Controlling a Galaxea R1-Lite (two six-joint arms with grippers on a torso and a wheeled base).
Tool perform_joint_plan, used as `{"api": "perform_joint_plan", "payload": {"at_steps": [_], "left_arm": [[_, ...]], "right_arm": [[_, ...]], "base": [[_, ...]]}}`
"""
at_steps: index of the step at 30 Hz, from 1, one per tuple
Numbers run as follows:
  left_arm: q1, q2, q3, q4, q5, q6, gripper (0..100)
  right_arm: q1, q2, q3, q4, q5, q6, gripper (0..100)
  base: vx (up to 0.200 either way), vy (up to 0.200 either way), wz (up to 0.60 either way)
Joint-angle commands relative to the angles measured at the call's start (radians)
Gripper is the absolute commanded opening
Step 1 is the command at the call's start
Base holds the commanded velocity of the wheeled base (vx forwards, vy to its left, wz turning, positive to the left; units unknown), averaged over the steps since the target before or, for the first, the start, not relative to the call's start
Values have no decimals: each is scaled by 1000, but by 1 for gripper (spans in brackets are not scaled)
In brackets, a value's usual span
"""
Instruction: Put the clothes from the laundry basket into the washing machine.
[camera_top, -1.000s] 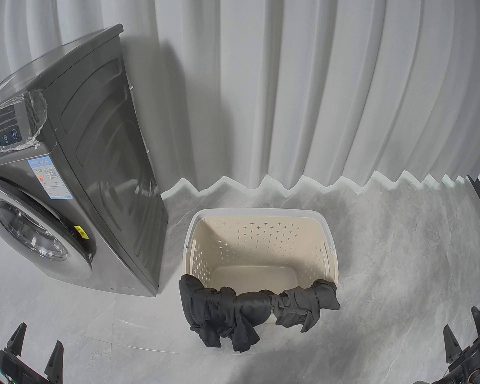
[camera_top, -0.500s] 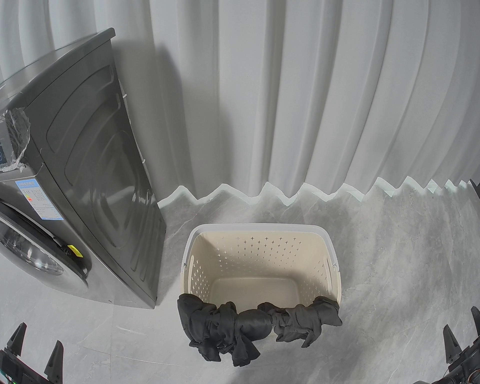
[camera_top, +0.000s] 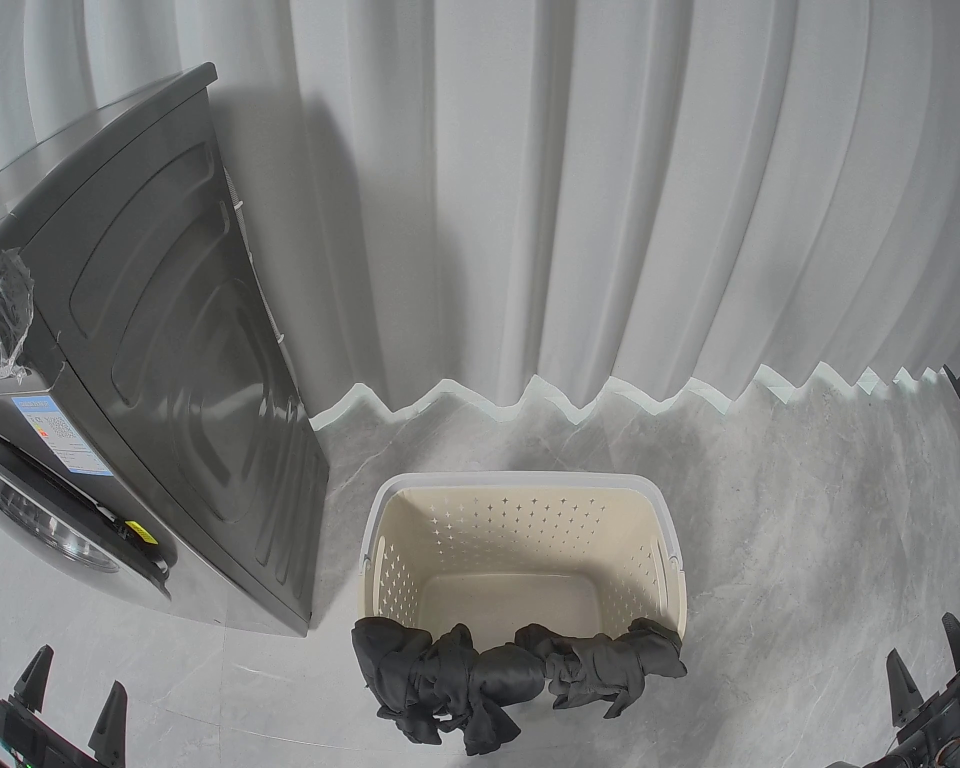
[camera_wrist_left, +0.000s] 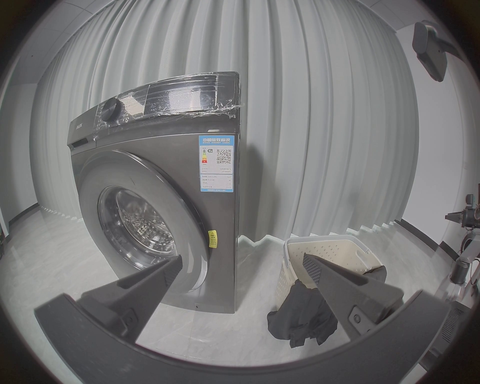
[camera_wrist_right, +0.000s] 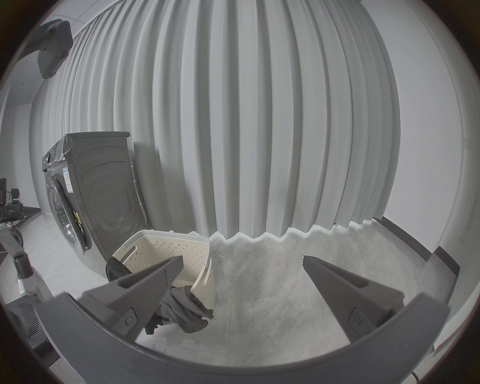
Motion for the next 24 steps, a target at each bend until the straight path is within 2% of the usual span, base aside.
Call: {"api": "perform_joint_plan", "payload": {"at_steps": [1,10,16,24], "left_arm": [[0,-18,16,0,1,0,100],[0,-18,16,-2,1,0,100],[2,-18,16,0,1,0,100],[0,-18,16,0,1,0,100]], "right_arm": [[0,-16,16,0,0,0,100],[0,-16,16,0,0,0,100],[0,-16,16,0,0,0,100],[0,-16,16,0,0,0,100]], "base": [[0,0,0],[0,0,0],[200,0,0],[0,0,0]]}}
